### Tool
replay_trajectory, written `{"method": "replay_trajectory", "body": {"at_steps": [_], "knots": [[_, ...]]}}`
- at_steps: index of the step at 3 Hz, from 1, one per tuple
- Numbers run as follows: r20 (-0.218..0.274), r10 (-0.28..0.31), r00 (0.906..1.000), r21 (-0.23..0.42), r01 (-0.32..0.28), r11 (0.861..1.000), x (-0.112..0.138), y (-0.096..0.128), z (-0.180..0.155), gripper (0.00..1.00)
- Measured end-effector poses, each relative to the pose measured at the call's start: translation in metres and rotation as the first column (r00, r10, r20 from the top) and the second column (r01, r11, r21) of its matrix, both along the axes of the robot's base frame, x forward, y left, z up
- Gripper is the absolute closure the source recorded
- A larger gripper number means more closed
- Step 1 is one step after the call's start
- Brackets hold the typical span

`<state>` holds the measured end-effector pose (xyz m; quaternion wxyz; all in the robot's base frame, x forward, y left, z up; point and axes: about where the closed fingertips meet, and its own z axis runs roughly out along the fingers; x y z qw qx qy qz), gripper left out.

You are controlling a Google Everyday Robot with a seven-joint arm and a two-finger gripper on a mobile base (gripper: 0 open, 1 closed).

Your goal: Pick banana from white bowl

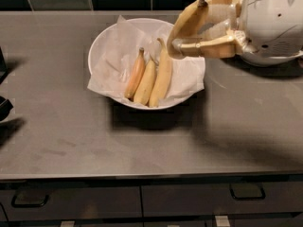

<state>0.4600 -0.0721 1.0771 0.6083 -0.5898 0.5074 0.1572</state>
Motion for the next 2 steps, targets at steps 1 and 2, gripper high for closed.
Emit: {"method": "replay_trajectory", "body": {"at_steps": [1, 2], "knots": [[-0.022, -0.019, 0.9996, 0.119, 0.021, 0.993, -0.0343, 0.0007, 0.0084, 1.00], [-0.026, -0.030, 0.9992, 0.150, 0.034, 0.988, -0.0388, -0.0030, 0.0163, 1.00]]}}
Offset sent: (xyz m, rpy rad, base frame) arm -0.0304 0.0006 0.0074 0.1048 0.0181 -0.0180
